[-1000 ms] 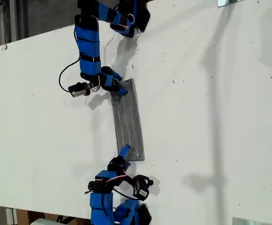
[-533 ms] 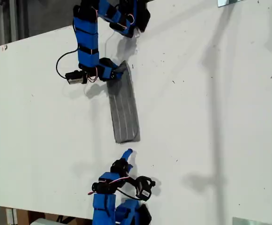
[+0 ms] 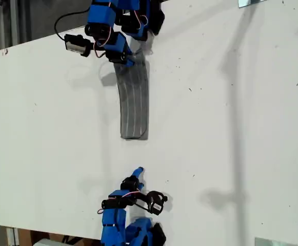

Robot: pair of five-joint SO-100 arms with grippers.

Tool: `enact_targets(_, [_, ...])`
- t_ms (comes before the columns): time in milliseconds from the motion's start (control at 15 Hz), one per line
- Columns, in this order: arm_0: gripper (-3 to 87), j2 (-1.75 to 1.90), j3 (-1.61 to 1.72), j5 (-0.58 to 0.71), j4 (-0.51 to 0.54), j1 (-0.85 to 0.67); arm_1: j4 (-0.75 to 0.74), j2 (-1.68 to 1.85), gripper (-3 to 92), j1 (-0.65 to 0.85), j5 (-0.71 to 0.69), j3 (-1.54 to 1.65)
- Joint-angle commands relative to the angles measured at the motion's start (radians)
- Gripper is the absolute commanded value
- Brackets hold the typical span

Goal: Grasp corners of a square towel and fold twice.

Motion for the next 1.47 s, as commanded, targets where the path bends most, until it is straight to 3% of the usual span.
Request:
enact_targets(0, [27.8, -0.017, -0.040, 0.026, -0.009, -0.029, 0.018, 0.046, -0.1, -0.015, 0.037, -0.043])
enact_targets(133, [27.8, -0.034, -0.048, 0.031, -0.009, -0.043, 0.044, 0.040, -0.1, -0.012, 0.021, -0.147])
enact_targets(267, [27.8, -0.061, -0.066, 0.035, 0.000, -0.057, 0.009, -0.038, -0.1, -0.017, -0.078, -0.281])
enact_targets(533, [27.8, -0.086, -0.080, 0.011, 0.012, -0.060, -0.094, -0.449, -0.1, -0.106, -0.324, -0.690])
enact_targets(733, [27.8, -0.084, -0.078, 0.012, 0.012, -0.061, -0.069, -0.759, -0.1, -0.107, -0.446, -0.994])
enact_targets(1400, [27.8, -0.083, -0.078, 0.015, 0.012, -0.057, -0.167, -1.411, -0.1, -0.114, -0.624, -1.479])
